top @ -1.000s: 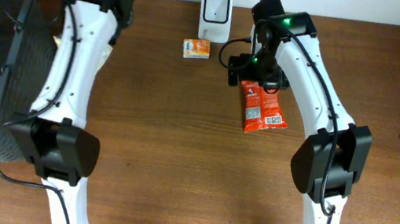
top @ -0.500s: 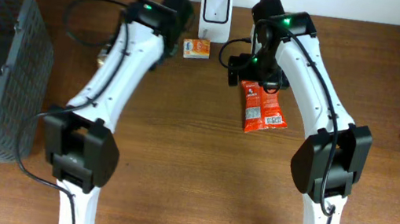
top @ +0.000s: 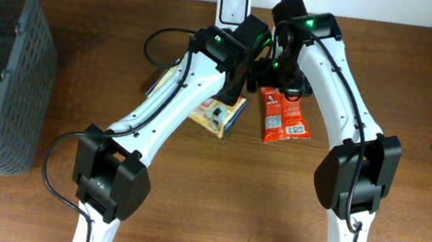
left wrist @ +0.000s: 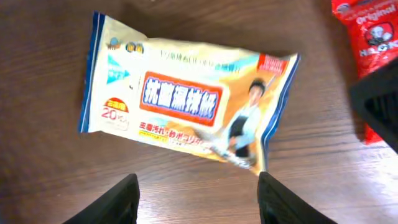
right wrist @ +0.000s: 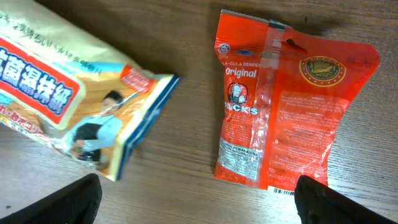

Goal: Scan the item barcode

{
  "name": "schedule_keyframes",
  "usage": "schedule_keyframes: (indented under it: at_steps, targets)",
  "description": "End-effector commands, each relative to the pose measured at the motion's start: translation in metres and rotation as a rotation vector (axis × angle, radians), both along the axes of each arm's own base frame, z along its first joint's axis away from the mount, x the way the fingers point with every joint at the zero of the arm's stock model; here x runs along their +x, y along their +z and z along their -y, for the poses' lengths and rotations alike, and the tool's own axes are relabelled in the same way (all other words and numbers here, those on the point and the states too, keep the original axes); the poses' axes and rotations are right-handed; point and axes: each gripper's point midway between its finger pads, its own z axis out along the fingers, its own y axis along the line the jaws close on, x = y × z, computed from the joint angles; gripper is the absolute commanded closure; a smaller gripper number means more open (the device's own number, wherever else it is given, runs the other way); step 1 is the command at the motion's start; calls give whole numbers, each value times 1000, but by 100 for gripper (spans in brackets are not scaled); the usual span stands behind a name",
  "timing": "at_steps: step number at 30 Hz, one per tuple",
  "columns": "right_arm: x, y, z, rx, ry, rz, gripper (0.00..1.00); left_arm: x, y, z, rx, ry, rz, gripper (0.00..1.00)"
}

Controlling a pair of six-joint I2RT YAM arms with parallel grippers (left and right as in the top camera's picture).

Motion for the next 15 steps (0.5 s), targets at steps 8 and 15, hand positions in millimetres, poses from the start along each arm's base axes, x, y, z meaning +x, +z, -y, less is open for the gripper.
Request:
schedule_keyframes:
  at_steps: [8,15]
  targets:
    - [4,11,3,-6,-5,34,2,30,17,-82,-109,208,-37,43]
    - [14,13,-2,16,-37,73,2,34,-1,-152,-88,362,-89,25]
